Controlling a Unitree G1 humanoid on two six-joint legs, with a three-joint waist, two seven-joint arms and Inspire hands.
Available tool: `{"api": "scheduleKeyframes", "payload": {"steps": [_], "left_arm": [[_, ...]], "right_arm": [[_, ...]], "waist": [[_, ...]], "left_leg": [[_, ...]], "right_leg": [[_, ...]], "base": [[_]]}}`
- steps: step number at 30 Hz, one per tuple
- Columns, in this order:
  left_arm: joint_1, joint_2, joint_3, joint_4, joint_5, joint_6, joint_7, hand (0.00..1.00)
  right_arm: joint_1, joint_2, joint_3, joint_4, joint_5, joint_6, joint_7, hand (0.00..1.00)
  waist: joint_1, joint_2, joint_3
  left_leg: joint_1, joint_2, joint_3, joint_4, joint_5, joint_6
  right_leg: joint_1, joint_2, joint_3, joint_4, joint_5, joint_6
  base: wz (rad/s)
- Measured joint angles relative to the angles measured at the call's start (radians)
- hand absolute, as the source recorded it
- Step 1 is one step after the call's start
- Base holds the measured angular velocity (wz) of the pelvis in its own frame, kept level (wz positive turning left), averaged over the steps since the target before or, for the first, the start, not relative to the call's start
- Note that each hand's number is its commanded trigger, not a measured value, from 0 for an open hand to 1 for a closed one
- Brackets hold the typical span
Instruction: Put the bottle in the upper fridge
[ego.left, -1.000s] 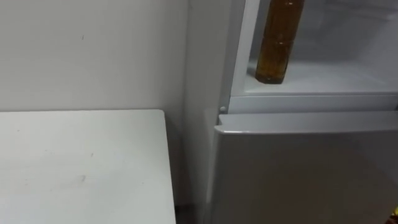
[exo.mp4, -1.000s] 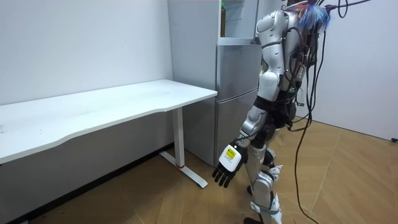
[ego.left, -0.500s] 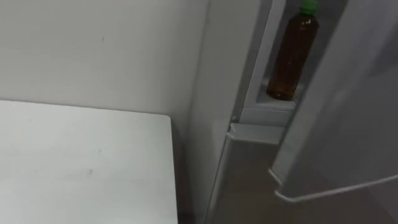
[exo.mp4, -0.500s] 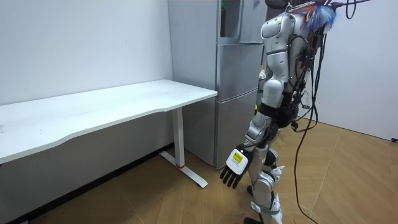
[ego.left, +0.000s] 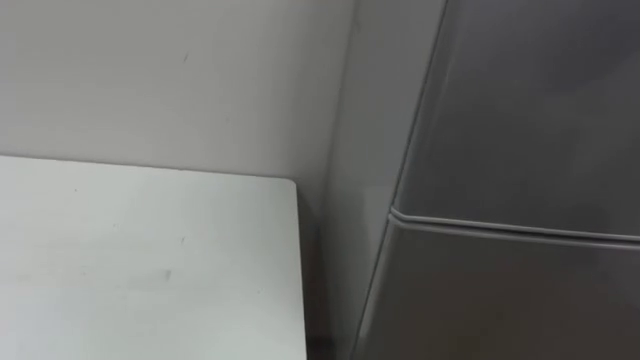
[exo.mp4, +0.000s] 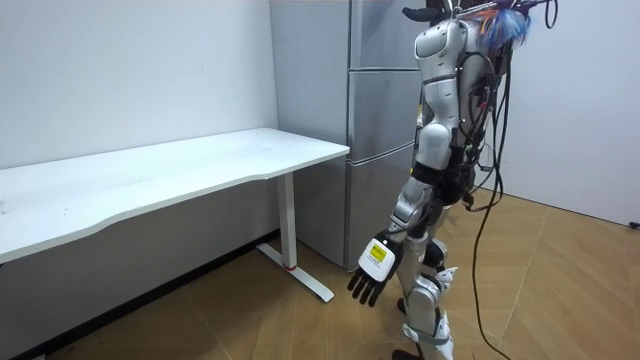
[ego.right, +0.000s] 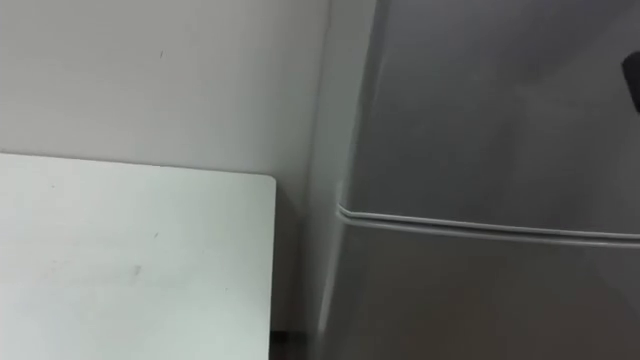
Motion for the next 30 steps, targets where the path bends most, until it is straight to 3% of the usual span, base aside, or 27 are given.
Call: {"api": "scheduleKeyframes", "payload": {"steps": [6, 13, 24, 30], "left_arm": [[0.001, 0.001, -0.003, 0.002, 0.000, 0.003, 0.004, 0.00], [-0.005, 0.007, -0.035, 0.005, -0.002, 0.007, 0.031, 0.00], [-0.005, 0.007, -0.040, 0.005, -0.001, 0.006, 0.042, 0.00], [0.009, 0.000, -0.031, -0.012, -0.001, 0.015, 0.042, 0.00]], "right_arm": [[0.012, 0.000, 0.033, 0.001, 0.001, 0.002, 0.032, 0.00], [0.039, 0.002, 0.117, 0.122, 0.052, -0.008, 0.106, 0.00], [0.039, 0.011, 0.103, 0.133, 0.132, -0.011, 0.116, 0.00], [0.093, 0.031, 0.052, 0.142, 0.165, 0.004, 0.061, 0.00]], "waist": [[0.001, -0.003, -0.0016], [0.005, 0.008, 0.0030], [0.000, 0.015, 0.0015], [-0.003, 0.019, -0.0029]], "left_leg": [[0.002, 0.003, -0.006, 0.000, -0.002, 0.001], [0.014, 0.007, -0.006, -0.003, -0.005, -0.002], [0.014, 0.007, -0.011, -0.001, -0.007, -0.002], [0.016, 0.007, -0.022, -0.001, -0.007, -0.001]], "right_leg": [[0.012, -0.001, -0.002, -0.017, 0.004, 0.002], [0.024, 0.000, -0.007, -0.016, 0.003, 0.001], [0.029, 0.000, -0.010, -0.016, 0.002, 0.000], [0.037, 0.003, -0.026, -0.026, 0.002, 0.001]], "base": [[0.02], [0.00], [0.00], [0.05]]}}
